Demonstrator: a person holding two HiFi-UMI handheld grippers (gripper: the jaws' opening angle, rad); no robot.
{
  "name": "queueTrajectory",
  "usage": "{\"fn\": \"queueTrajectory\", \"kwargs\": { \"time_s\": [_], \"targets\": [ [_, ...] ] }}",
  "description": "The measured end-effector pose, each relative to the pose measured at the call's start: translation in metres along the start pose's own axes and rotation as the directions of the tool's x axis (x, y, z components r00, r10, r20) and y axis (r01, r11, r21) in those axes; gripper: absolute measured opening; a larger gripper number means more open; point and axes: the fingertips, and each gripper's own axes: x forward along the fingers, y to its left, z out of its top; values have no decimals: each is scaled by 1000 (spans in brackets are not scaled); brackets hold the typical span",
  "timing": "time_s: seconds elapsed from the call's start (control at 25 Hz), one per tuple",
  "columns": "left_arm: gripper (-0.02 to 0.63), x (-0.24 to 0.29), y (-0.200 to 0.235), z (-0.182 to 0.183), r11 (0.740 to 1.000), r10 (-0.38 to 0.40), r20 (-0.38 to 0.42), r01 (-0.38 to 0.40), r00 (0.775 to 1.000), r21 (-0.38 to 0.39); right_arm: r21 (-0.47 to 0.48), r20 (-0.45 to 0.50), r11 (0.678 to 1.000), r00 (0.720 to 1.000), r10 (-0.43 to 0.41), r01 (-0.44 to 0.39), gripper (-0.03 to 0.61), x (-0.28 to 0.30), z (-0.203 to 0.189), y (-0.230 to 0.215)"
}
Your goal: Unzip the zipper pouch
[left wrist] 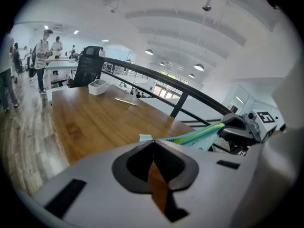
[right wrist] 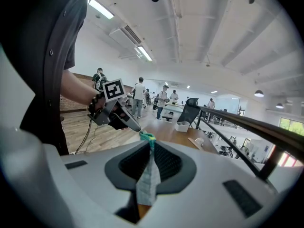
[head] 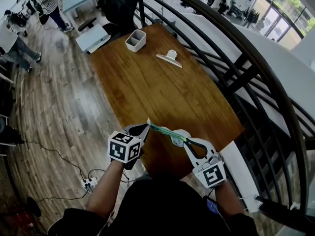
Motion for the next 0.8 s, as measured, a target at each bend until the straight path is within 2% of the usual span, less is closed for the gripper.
{"fn": "queueTrajectory", "kwargs": {
  "time_s": [0.32, 0.44, 0.56, 0.8],
  "targets": [
    [22, -2, -4, -2, 1000, -12, 19, 12, 1000, 22, 22, -14, 1000, 1000, -1, 2, 30, 5, -6, 0],
    [136, -2, -10, 0, 999, -48, 19, 48, 999, 10, 49, -33, 999, 999, -12, 14, 32, 8, -14, -4],
    [137, -3, -12, -3, 999, -51, 22, 51, 998, 1, 94, -21, 995, 999, -29, 30, 45, 11, -16, -6],
    [137, -8, -11, -10, 999, -36, 29, 36, 999, -25, 72, 1, 997, 999, -32, 31, 94, 12, -8, -9]
  ]
}}
